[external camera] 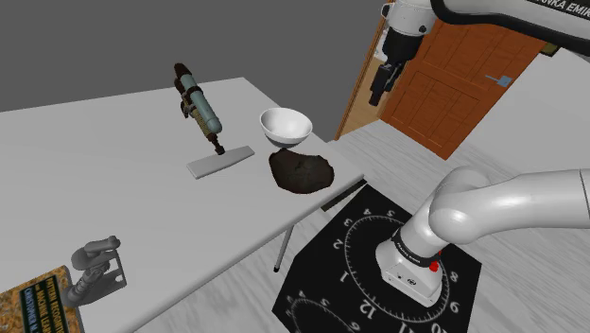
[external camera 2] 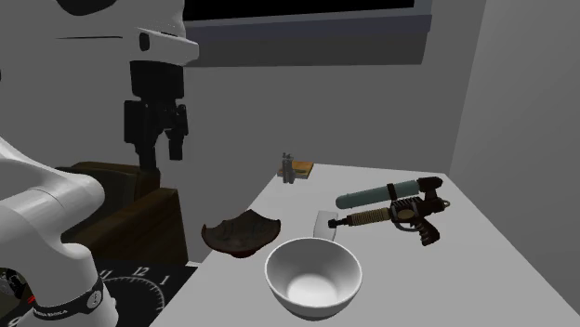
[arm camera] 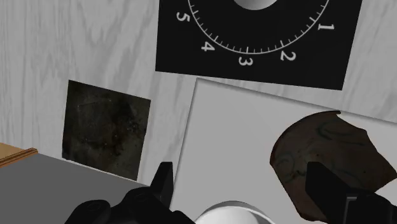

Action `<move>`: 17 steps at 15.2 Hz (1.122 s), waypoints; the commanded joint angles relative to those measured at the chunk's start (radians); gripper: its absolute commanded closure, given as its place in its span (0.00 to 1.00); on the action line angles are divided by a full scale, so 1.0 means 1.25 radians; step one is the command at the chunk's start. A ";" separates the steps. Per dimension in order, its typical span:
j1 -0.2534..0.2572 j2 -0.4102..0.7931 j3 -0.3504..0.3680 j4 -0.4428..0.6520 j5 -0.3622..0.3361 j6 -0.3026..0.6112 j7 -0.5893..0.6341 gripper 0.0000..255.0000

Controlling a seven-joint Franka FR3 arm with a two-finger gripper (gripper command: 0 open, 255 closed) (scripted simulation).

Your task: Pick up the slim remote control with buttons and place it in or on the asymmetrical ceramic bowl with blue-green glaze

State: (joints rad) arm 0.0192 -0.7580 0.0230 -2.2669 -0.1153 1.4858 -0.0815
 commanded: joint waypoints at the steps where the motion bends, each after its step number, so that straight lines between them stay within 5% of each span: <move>1: 0.000 0.000 0.000 0.000 0.000 0.000 0.000 0.00; 17: 0.126 0.381 -0.058 0.070 0.018 0.338 -0.354 0.00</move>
State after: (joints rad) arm 0.1672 -0.3142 -0.0488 -2.1910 -0.0975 1.8837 -0.4939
